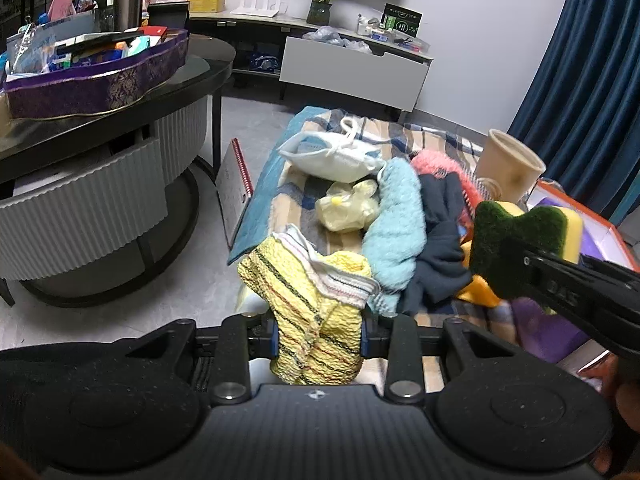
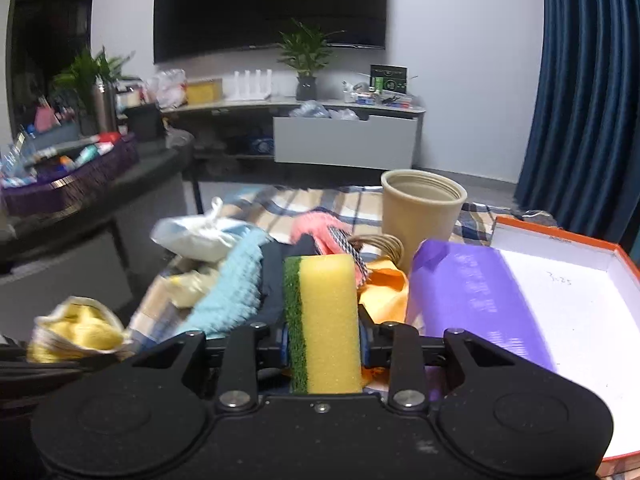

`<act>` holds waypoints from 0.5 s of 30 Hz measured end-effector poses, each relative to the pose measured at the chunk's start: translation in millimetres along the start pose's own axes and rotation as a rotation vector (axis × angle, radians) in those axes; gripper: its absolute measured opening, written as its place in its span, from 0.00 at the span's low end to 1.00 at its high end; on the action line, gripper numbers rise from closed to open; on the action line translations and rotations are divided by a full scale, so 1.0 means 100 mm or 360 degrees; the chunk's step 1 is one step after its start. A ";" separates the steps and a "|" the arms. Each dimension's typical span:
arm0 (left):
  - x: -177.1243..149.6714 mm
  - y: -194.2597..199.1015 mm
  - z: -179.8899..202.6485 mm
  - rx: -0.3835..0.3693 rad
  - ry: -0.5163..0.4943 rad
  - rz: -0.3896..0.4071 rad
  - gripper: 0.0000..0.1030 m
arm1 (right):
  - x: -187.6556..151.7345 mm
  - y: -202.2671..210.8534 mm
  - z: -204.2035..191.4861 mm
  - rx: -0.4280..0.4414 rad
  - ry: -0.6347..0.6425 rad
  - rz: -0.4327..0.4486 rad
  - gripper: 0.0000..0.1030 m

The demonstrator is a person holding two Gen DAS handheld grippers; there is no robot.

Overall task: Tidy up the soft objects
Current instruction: 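Carry the sponge with the right gripper while the left gripper carries the towel to the white box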

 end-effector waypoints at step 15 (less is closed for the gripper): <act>0.54 0.22 0.36 0.0047 -0.0080 0.0106 0.34 | 0.51 0.44 0.09 0.0093 -0.0097 0.0136 0.35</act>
Point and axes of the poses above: each gripper's, at about its wrist camera, not at the fingertips, and y roughly against the way its jaws point, z to its right, x to its top, the point moved 8 cm from there along -y, roughly the way its jaws point, and after that the axes turned 6 degrees about -y, right-handed, at the moved point
